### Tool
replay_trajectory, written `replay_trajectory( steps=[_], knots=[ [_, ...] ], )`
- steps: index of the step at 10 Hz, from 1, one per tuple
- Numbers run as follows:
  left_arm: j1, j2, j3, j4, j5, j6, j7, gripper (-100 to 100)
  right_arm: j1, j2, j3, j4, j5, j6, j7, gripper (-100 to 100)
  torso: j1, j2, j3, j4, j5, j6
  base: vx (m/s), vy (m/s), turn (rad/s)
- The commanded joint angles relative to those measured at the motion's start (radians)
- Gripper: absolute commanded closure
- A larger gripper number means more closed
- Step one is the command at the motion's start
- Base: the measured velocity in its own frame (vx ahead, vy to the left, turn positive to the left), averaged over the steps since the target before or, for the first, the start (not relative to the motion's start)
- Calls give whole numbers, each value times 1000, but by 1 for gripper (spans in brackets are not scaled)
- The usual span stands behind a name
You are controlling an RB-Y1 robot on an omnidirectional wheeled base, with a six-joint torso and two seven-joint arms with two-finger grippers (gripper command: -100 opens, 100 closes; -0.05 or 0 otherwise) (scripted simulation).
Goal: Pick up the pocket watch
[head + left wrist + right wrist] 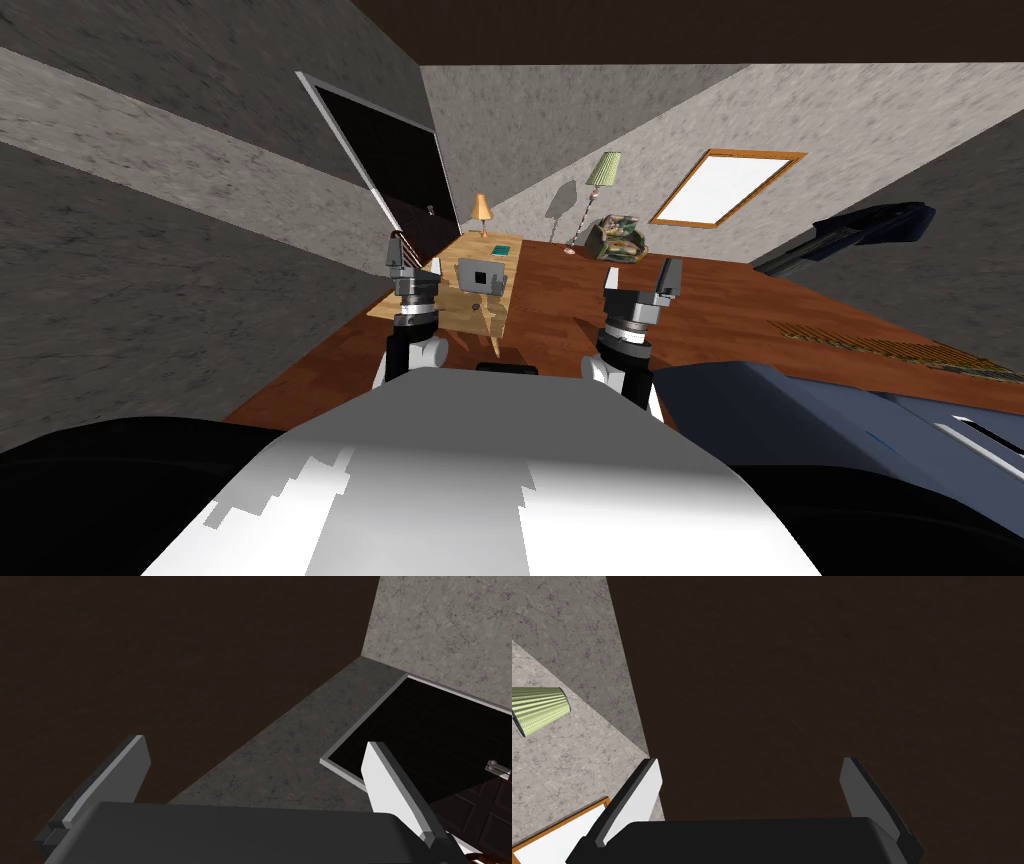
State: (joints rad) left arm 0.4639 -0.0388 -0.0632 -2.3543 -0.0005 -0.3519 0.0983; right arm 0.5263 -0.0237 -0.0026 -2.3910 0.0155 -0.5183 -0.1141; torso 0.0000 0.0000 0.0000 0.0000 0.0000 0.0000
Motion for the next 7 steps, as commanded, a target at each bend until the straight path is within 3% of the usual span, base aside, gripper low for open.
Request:
replay_trajectory(
  steps=[1,7],
  knots=[
    [-8,39,16,19,17,27,-2,-100,0,0,0,0,0,0,0,0,0,0,0,0,0,0,-17,-43,14],
    [-57,170,103,139,118,184,-10,-100,0,0,0,0,0,0,0,0,-8,1,1,0,-2,0,-19,-106,18]
  ],
)
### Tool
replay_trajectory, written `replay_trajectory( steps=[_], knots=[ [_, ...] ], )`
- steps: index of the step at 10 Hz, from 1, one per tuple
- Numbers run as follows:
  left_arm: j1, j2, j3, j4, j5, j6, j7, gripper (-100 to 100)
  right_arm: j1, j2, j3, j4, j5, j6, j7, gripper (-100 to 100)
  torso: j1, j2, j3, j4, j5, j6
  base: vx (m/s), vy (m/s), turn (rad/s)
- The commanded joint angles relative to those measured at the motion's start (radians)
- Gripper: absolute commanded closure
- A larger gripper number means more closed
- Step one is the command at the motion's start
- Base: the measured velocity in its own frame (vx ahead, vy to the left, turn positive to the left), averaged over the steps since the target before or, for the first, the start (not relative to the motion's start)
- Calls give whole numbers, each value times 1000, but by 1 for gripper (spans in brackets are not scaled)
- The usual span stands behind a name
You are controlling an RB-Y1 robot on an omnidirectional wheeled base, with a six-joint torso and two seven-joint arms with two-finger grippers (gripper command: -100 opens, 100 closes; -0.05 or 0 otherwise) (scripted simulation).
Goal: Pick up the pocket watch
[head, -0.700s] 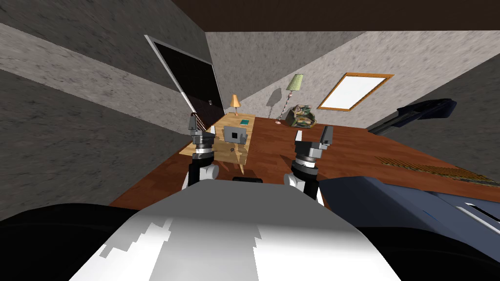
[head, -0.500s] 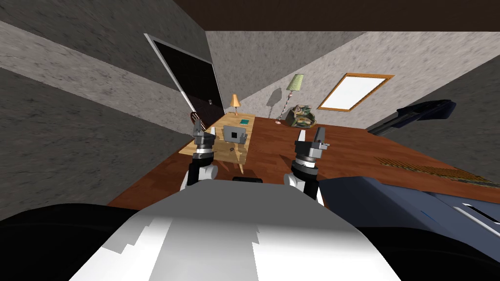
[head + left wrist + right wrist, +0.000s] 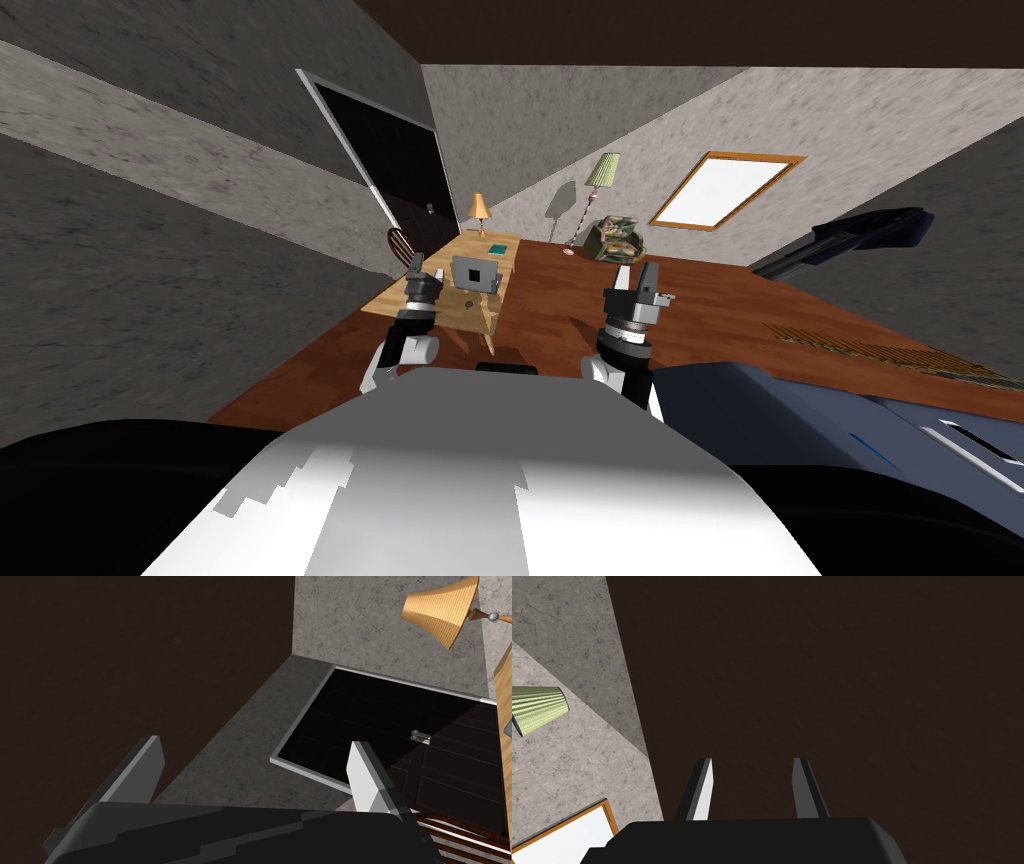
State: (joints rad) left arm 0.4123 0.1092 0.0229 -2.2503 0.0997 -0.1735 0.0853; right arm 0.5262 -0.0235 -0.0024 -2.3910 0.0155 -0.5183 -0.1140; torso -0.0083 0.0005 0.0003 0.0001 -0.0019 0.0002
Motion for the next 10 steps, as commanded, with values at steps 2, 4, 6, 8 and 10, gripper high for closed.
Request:
replay_trajectory(
  steps=[2,4,6,8,10],
  knots=[
    [-18,46,35,67,40,52,1,-100,0,0,0,0,0,0,0,0,2,-1,0,0,0,0,9,-76,5],
    [-30,70,55,100,64,94,-1,-100,0,0,0,0,0,0,0,0,3,-1,-1,0,1,0,7,-91,8],
    [-43,94,75,134,89,139,-3,-100,0,0,0,0,0,0,0,0,3,-1,-1,0,1,0,10,-82,6],
    [-56,119,95,171,115,186,-5,-100,0,0,0,0,0,0,0,0,3,-2,-1,0,1,0,12,-83,4],
    [-69,144,116,210,141,236,-7,-100,0,0,0,0,0,0,0,0,3,-2,-1,-1,1,0,21,-86,4]
  ],
)
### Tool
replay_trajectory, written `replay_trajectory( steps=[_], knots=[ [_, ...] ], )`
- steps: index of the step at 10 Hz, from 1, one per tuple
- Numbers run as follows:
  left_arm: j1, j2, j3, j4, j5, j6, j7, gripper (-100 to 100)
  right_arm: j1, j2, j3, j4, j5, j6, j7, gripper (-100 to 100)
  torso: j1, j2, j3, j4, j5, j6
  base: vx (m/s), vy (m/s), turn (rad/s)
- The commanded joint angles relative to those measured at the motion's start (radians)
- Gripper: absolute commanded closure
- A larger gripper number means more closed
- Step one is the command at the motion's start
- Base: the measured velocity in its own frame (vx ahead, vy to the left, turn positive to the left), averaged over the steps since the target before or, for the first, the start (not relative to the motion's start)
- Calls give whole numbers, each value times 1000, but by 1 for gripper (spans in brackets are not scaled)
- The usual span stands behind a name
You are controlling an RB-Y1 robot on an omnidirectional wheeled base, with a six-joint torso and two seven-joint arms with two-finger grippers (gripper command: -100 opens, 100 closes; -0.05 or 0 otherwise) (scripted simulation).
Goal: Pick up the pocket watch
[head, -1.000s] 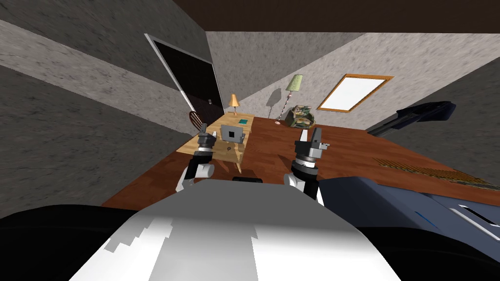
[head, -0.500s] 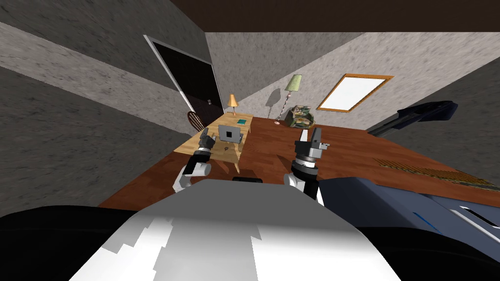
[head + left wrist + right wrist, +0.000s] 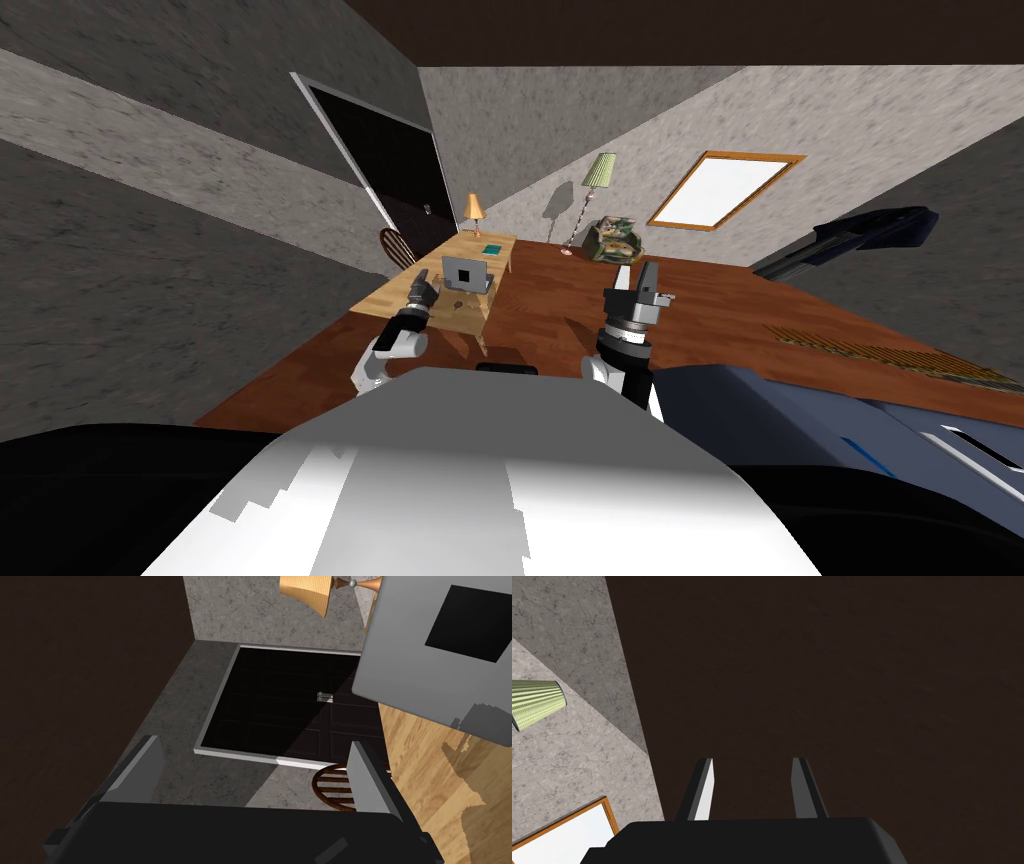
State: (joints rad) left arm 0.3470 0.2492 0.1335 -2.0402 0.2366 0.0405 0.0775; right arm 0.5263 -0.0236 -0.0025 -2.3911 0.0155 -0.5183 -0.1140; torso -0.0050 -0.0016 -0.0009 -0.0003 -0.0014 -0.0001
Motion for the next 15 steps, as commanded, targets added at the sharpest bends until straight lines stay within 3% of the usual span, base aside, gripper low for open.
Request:
replay_trajectory(
  steps=[1,4,7,9,10,11,12,15],
  knots=[
    [-17,28,25,40,31,50,-1,-100,0,0,0,0,0,0,0,0,0,0,0,0,0,0,24,-90,0],
    [-31,52,45,83,58,126,-3,-100,0,0,0,0,0,0,0,0,-1,0,0,0,0,0,25,-87,2],
    [-59,97,83,171,112,209,-6,-100,0,0,0,0,0,0,0,0,1,0,0,0,0,0,31,-74,-4],
    [-59,97,83,171,112,235,-6,-100,0,0,0,0,0,0,0,0,0,-1,-1,0,0,0,32,-58,1],
    [-72,118,102,217,138,274,-8,-100,0,0,0,0,0,0,0,0,2,0,0,0,0,0,46,-59,-13],
    [-72,118,102,217,138,291,-8,-100,0,0,0,0,0,0,0,0,2,-1,-1,0,0,0,48,-60,3],
    [-86,139,119,249,164,332,-9,-100,0,0,0,0,0,0,0,0,1,-2,-1,0,0,0,53,-70,-11],
    [-100,159,136,310,190,404,-11,-100,0,0,0,0,0,0,0,0,1,-4,-2,-1,0,0,69,-68,-6]
  ],
)
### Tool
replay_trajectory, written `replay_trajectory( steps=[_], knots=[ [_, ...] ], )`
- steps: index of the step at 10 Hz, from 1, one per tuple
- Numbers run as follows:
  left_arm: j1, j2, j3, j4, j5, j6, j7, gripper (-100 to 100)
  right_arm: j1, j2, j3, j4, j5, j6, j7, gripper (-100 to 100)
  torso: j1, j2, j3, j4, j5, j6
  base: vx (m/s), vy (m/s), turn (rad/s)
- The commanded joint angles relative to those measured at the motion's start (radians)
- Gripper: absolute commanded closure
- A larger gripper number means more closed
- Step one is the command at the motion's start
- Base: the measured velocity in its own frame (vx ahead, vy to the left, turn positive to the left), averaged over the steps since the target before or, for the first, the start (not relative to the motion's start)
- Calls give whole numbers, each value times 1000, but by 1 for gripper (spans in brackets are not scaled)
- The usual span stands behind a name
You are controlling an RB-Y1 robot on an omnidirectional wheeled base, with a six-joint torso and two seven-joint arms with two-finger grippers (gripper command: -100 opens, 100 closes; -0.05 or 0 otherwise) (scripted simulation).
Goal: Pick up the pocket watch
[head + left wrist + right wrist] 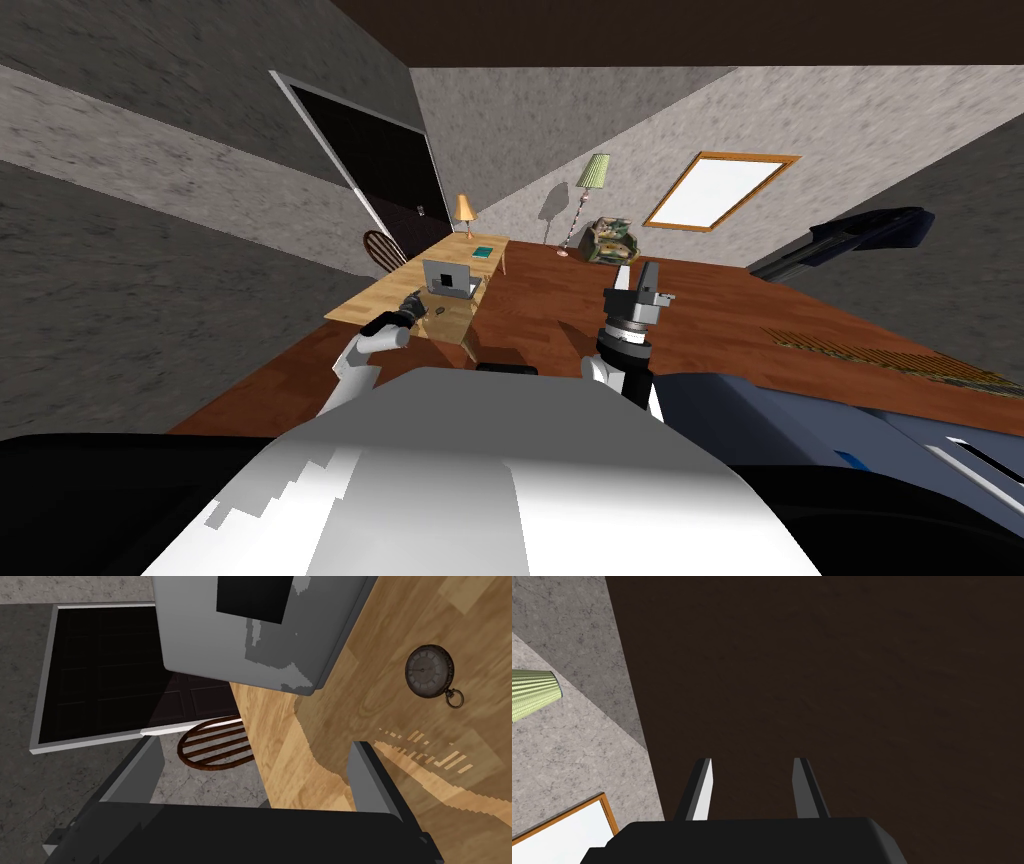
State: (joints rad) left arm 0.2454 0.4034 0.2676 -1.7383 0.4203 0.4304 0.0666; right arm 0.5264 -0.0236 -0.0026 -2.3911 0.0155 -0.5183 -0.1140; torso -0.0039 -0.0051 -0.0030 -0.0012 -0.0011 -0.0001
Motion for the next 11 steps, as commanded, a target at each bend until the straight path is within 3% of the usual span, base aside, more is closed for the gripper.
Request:
replay_trajectory(
  steps=[1,2,3,4,5,7,8,11],
  knots=[
    [-11,23,18,50,31,50,-1,-100,0,0,0,0,0,0,0,0,0,0,0,0,0,0,79,-66,-7],
    [-11,23,18,55,31,70,-1,-100,0,0,0,0,0,0,0,0,0,0,0,0,0,0,70,-46,-6],
    [-23,42,32,103,54,95,-2,-100,0,0,0,0,0,0,0,0,1,0,0,0,0,0,85,-51,-15],
    [-23,42,32,103,54,125,-2,-100,0,0,0,0,0,0,0,0,1,-1,0,0,0,0,81,-39,-6],
    [-35,60,46,144,77,153,-3,-100,0,0,0,0,0,0,0,0,2,0,0,0,0,0,95,-57,-17],
    [-35,60,46,150,77,181,-3,-100,0,0,0,0,0,0,0,0,1,0,0,0,0,0,57,-32,0],
    [-46,77,58,197,99,217,-4,-100,0,0,0,0,0,0,0,0,3,2,1,0,1,0,79,-23,-24],
    [-56,94,69,243,119,288,-4,-100,0,0,0,0,0,0,0,0,1,-2,-1,0,0,0,92,-38,-10]
  ],
)
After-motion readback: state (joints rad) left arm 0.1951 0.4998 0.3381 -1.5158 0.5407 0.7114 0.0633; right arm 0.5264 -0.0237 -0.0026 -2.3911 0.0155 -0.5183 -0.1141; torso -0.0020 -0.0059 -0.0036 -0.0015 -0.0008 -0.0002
